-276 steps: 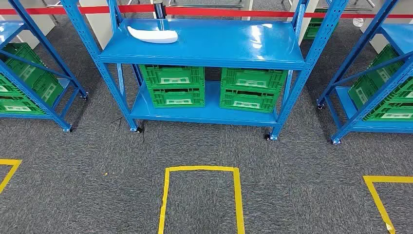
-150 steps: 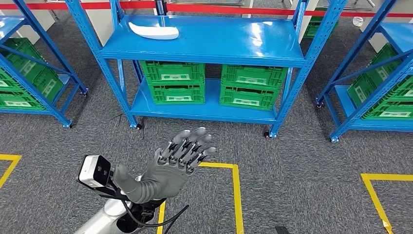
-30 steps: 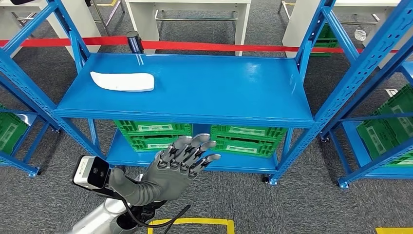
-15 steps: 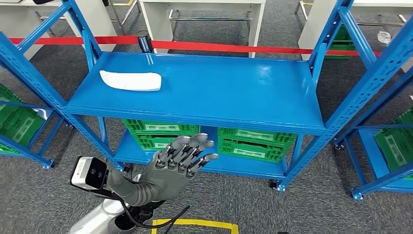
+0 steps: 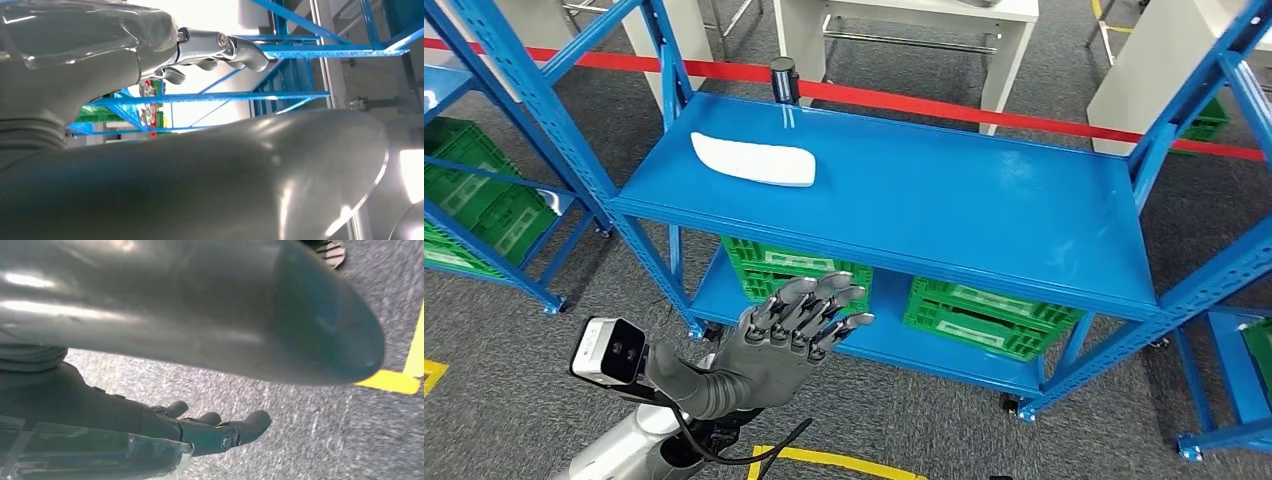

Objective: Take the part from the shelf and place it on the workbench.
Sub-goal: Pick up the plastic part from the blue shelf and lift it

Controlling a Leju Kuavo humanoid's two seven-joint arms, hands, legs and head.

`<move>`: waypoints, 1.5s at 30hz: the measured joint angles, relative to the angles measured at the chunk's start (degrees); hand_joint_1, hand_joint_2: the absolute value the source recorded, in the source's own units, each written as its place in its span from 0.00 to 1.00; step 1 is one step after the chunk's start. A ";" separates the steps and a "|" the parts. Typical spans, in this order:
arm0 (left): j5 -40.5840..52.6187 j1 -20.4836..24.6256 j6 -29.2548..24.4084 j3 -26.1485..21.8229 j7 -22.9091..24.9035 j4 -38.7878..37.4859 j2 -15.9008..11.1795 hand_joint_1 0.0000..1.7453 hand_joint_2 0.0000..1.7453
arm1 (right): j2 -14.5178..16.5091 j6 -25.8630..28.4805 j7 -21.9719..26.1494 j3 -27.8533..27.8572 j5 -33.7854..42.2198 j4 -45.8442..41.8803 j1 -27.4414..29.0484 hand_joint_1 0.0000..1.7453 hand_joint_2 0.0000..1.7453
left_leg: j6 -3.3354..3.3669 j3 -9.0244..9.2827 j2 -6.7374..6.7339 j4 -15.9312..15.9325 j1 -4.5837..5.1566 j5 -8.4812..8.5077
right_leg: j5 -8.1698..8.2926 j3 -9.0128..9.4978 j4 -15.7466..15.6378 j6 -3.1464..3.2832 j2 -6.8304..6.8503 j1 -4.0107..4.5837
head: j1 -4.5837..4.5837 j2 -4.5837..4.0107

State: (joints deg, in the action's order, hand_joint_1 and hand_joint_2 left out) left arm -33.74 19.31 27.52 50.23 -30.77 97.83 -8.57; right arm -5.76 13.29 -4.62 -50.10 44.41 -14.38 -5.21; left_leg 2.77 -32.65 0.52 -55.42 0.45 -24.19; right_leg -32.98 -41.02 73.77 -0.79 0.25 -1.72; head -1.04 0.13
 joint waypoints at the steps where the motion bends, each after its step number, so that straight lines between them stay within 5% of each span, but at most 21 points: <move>1: -0.03 -0.02 0.01 -0.01 0.00 0.00 0.00 0.00 0.00 | -0.05 0.05 0.01 0.00 0.09 0.01 0.06 0.00 0.00 | -0.07 0.07 0.38 -0.20 0.01 -0.20 | 1.54 0.59 -2.27 -0.52 0.00 -0.03 | 0.02 0.00; 3: -0.08 -0.03 0.03 -0.01 0.00 0.00 0.01 0.00 0.00 | -0.17 0.14 0.02 0.01 0.20 0.02 0.02 0.00 0.00 | -0.50 0.11 0.94 -1.03 0.13 -0.93 | 5.47 3.76 -10.32 -1.22 -0.02 -0.07 | 0.05 0.00; 5: -0.11 -0.03 0.04 -0.02 0.00 0.00 -0.01 0.00 0.00 | -0.19 0.24 0.03 0.01 0.23 0.02 -0.04 0.00 0.00 | -1.04 -0.02 1.22 -1.94 0.39 -1.73 | 7.51 5.90 -15.03 -0.76 -0.07 -0.04 | 0.00 0.00; 9: -0.15 -0.03 0.07 -0.05 0.00 0.01 -0.07 0.00 0.00 | 0.01 0.38 0.04 0.01 0.26 0.01 -0.12 0.00 0.00 | -1.81 -0.50 0.99 -3.08 0.19 -2.90 | 7.58 6.33 -15.41 0.72 -0.13 -0.11 | -0.08 0.00; 13: -0.18 -0.09 0.08 -0.06 -0.01 0.02 -0.20 0.00 0.00 | -0.01 0.43 0.08 0.02 0.27 0.02 -0.16 0.00 0.00 | -3.24 -6.78 -0.13 -15.75 -0.60 -8.68 | 7.29 6.69 -15.47 1.43 -0.13 -0.34 | -0.40 0.00; 15: -0.18 -0.21 0.08 -0.05 -0.01 0.02 -0.32 0.00 0.00 | 0.00 0.43 0.08 0.02 0.29 0.02 -0.16 0.00 0.00 | -3.46 -9.14 -0.36 -19.37 -0.92 -8.96 | 7.22 6.77 -15.46 1.47 -0.12 -0.32 | -0.42 0.00; 16: -0.18 -0.23 0.08 -0.05 -0.01 0.02 -0.36 0.00 0.00 | 0.02 0.43 0.08 0.02 0.30 0.02 -0.16 0.00 0.00 | -3.40 -8.67 -0.41 -17.83 -1.01 -7.48 | 7.14 6.89 -15.46 1.45 -0.14 -0.32 | -0.43 0.00; 19: -0.20 -0.12 0.08 -0.08 -0.01 0.02 -0.39 0.00 0.00 | 0.18 0.43 0.12 0.02 0.31 0.02 -0.18 0.00 0.00 | -2.57 -3.12 -0.58 -5.94 -0.84 -2.00 | 6.79 7.38 -15.55 1.23 -0.21 -0.16 | -0.39 0.00; 21: -0.30 -0.04 0.08 -0.11 -0.02 0.04 -0.39 0.00 0.00 | 0.30 0.43 0.19 0.02 0.33 0.02 -0.16 0.00 0.00 | -1.91 -1.45 -0.59 -2.21 -0.46 -1.65 | 6.94 7.58 -15.55 0.55 -0.14 -0.04 | -0.38 0.00; 24: -0.44 -0.02 0.04 -0.10 -0.01 0.08 -0.42 0.00 0.00 | 0.39 0.43 0.31 0.01 0.35 0.02 -0.02 0.00 0.00 | -0.61 0.14 -0.31 -0.46 -0.36 -1.41 | 7.70 7.71 -14.76 -0.91 0.04 -0.11 | -0.30 0.00; 26: -0.46 0.07 0.03 -0.08 -0.01 0.10 -0.39 0.00 0.00 | 0.42 0.43 0.37 0.00 0.35 0.02 -0.11 0.00 0.00 | -0.02 1.36 -0.25 0.11 -0.45 -1.06 | 5.67 6.19 -11.61 -0.65 -0.02 -0.21 | -0.11 0.00; 28: -0.46 0.05 0.01 -0.04 0.00 0.09 -0.36 0.00 0.00 | 0.36 0.42 0.39 0.00 0.35 0.02 -0.12 0.00 0.00 | 0.25 1.47 -0.16 0.10 -0.18 -1.16 | 2.54 2.70 -4.81 -0.26 -0.12 -0.23 | 0.04 0.00; 30: -0.46 -0.11 -0.01 -0.02 0.00 0.08 -0.35 0.00 0.00 | 0.22 0.42 0.38 0.00 0.37 0.02 0.10 0.00 0.00 | 0.26 1.59 0.10 0.02 0.01 -1.42 | 1.27 0.03 -0.73 -0.47 -0.14 -0.24 | 0.08 0.00; 31: -0.46 -0.16 -0.01 -0.01 0.00 0.07 -0.34 0.00 0.00 | 0.15 0.42 0.38 0.00 0.37 0.03 0.20 0.00 0.00 | 0.15 1.77 0.25 -0.05 0.02 -1.63 | 2.06 0.17 -1.72 -0.92 -0.14 -0.27 | 0.09 0.00; 33: -0.46 -0.18 -0.01 -0.01 0.00 0.07 -0.30 0.00 0.00 | 0.00 0.42 0.38 0.01 0.38 0.04 0.29 0.00 0.00 | -0.31 2.27 0.45 -0.42 -0.05 -2.39 | 5.72 3.20 -9.11 -2.08 -0.13 -0.37 | 0.11 0.00; 35: -0.47 -0.15 -0.01 -0.01 0.00 0.06 -0.26 0.00 0.00 | -0.05 0.38 0.38 0.02 0.40 0.04 0.23 0.00 0.00 | -0.99 2.41 0.50 -0.94 0.03 -3.30 | 7.46 5.65 -15.01 -1.51 -0.14 -0.17 | 0.12 0.00; 37: -0.49 -0.14 0.00 -0.01 0.00 0.06 -0.26 0.00 0.00 | -0.02 0.29 0.34 0.02 0.49 0.04 0.27 0.00 0.00 | -1.67 2.43 0.51 -1.34 0.13 -3.87 | 7.10 6.09 -15.96 0.19 -0.19 0.18 | 0.04 0.00; 39: -0.52 -0.11 0.05 -0.01 0.00 0.09 -0.25 0.00 0.00 | 0.03 0.15 0.32 0.03 0.68 0.03 0.47 0.00 0.00 | -2.19 2.30 0.39 -2.29 -0.05 -4.22 | 7.05 6.85 -15.96 1.16 -0.30 0.02 | -0.04 0.00; 41: -0.53 0.00 0.19 -0.01 0.00 0.14 -0.26 0.00 0.00 | 0.04 0.03 0.50 0.06 0.91 0.03 0.58 0.00 0.00 | -2.73 -0.17 0.00 -6.79 -0.30 -4.54 | 6.47 8.00 -16.02 1.75 -0.42 -0.19 | -0.10 0.00; 43: -0.53 -0.03 0.39 0.01 0.00 0.17 -0.31 0.00 0.00 | -0.01 0.01 0.88 0.09 1.21 0.04 0.72 0.00 0.00 | -3.31 -5.50 -0.38 -14.54 -0.55 -6.14 | 5.57 9.03 -16.05 1.97 -0.51 -0.13 | -0.14 0.00; 45: -0.53 -0.16 0.57 0.04 0.00 0.16 -0.37 0.00 0.00 | -0.01 0.05 1.22 0.11 1.45 0.05 1.03 0.00 0.00 | -3.54 -10.12 -0.48 -19.05 -0.67 -8.33 | 4.47 10.26 -16.06 1.97 -0.63 -0.04 | -0.14 0.00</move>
State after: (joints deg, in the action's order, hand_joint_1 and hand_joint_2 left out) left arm -34.27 19.15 28.10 50.28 -30.77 97.99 -8.93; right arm -5.76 13.35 -3.40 -49.99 45.86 -14.32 -4.18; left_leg -0.77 -42.77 0.04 -74.48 -0.23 -32.53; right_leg -28.51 -30.76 57.71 1.19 -0.38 -1.76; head -1.18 0.13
